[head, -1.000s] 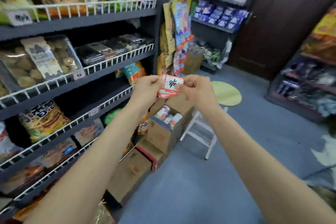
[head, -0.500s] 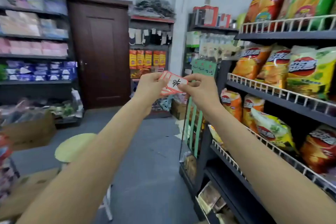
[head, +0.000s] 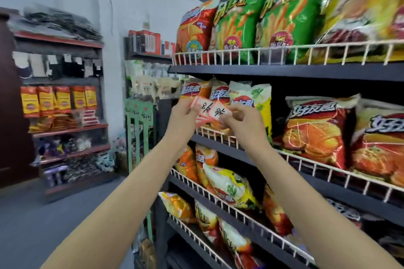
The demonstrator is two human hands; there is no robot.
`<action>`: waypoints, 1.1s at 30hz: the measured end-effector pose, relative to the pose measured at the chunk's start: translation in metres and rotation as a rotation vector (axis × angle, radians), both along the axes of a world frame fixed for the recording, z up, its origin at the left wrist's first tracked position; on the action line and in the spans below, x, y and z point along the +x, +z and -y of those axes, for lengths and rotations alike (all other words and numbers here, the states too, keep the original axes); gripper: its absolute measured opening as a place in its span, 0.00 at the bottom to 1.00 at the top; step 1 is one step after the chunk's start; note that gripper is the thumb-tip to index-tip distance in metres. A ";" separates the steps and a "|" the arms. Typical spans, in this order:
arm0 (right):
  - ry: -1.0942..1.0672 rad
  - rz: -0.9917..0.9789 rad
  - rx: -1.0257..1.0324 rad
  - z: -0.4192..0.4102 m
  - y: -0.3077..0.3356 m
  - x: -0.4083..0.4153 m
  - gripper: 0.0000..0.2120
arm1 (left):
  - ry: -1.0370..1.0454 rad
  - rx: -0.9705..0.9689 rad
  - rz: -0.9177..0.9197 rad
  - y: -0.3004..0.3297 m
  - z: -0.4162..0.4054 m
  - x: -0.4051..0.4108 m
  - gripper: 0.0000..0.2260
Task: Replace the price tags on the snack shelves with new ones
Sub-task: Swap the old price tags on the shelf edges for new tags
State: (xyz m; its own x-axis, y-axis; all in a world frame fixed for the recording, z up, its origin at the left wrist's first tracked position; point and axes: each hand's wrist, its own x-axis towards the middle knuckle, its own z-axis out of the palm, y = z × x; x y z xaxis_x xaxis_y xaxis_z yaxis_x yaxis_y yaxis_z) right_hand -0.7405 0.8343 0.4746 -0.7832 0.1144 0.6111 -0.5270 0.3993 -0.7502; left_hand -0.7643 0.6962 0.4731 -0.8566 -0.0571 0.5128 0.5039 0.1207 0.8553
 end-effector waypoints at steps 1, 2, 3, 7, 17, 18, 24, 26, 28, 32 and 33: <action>-0.024 -0.021 -0.001 -0.004 0.007 -0.011 0.11 | -0.007 -0.011 -0.020 0.008 -0.004 -0.013 0.09; -0.057 -0.045 0.007 -0.007 0.015 -0.021 0.10 | -0.013 -0.019 -0.043 0.018 -0.008 -0.023 0.10; -0.102 -0.071 0.032 -0.011 0.023 -0.030 0.09 | -0.024 -0.025 -0.069 0.027 -0.011 -0.033 0.09; -0.329 -0.225 0.082 -0.026 0.054 -0.048 0.09 | -0.072 -0.058 -0.174 0.059 -0.024 -0.072 0.09; -0.839 -0.506 0.249 -0.078 0.128 -0.050 0.05 | -0.415 -0.218 -0.216 0.119 -0.092 -0.113 0.10; -0.866 -0.483 0.307 -0.082 0.131 -0.052 0.06 | -0.449 -0.200 -0.207 0.121 -0.096 -0.110 0.10; -0.860 -0.432 0.475 -0.094 0.140 -0.052 0.06 | -0.446 -0.126 -0.192 0.118 -0.114 -0.112 0.11; -0.838 -0.420 0.500 -0.094 0.142 -0.052 0.07 | -0.448 -0.100 -0.182 0.118 -0.116 -0.110 0.11; -0.833 -0.406 0.515 -0.096 0.143 -0.053 0.07 | -0.450 -0.085 -0.200 0.116 -0.117 -0.108 0.11; -0.846 -0.426 0.504 -0.100 0.148 -0.053 0.04 | -0.506 -0.038 -0.203 0.109 -0.112 -0.109 0.14; -0.843 -0.429 0.513 -0.100 0.149 -0.053 0.03 | -0.506 -0.043 -0.213 0.107 -0.111 -0.110 0.15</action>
